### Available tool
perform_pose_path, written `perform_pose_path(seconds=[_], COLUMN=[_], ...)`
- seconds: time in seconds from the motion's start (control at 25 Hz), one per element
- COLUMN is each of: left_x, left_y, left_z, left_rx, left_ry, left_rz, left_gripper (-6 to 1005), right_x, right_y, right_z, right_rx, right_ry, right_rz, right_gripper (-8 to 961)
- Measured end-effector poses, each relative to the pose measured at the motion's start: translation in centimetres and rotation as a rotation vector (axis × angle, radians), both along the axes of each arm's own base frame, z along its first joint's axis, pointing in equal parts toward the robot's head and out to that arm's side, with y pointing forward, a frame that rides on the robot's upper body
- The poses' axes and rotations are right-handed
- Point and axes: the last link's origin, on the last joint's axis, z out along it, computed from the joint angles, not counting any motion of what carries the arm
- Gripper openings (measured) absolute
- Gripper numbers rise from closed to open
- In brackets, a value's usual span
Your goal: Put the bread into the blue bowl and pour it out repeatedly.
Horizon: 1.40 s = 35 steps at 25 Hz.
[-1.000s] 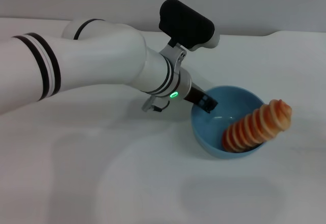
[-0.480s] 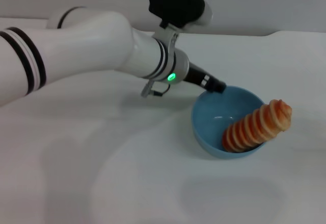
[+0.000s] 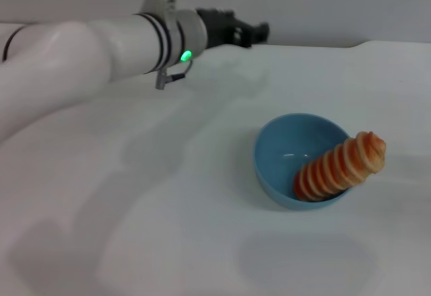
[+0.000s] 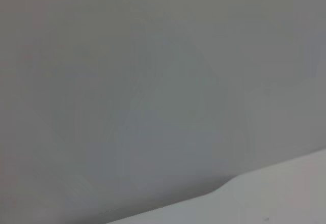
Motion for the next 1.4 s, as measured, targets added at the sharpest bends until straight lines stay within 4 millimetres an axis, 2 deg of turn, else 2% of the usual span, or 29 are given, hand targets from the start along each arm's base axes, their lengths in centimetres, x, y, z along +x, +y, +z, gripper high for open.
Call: perform_pose_path(seconds=[0.08,0.16,0.24,0.44,0.52,0.72,0.96,1.4], left_x=[-1.5,-1.9,-3.4,-4.3,-5.0,-6.0,-7.5,-7.6], left_y=[-0.1,-0.1,-0.5,-1.9,-3.1,-4.5,-4.8,-5.6], left_z=[0.9,0.9,0.4,-0.3,-0.6,-1.0,-1.0,-1.8], left_rx=[0.098,0.117,0.171,0.290,0.366,0.429,0.446,0.414], left_ry=[-0.031,-0.033,-0.020,-0.039,-0.069,-0.079,-0.077,-0.068], left_rz=[0.009,0.014,0.010,-0.059,-0.106,-0.160,-0.115,-0.125], left_gripper=[662,687,720,818,818,818,818,818], right_x=[0.1,0.1,0.2,0.5,0.7,0.7,0.7,0.4], right_y=[0.1,0.2,0.4,0.6,0.6,0.5,0.6,0.8], right_z=[-0.1,-0.2,-0.4,-1.3,-1.6,-2.3,-3.0,-3.5], right_rx=[0.041,0.114,0.218,0.306,0.350,0.445,0.482,0.473], right_ry=[-0.031,-0.052,-0.111,-0.194,-0.219,-0.295,-0.329,-0.321], right_rz=[0.015,0.025,0.041,0.020,-0.007,-0.050,-0.098,-0.097], right_gripper=[478,568,659,659,659,659,659,659])
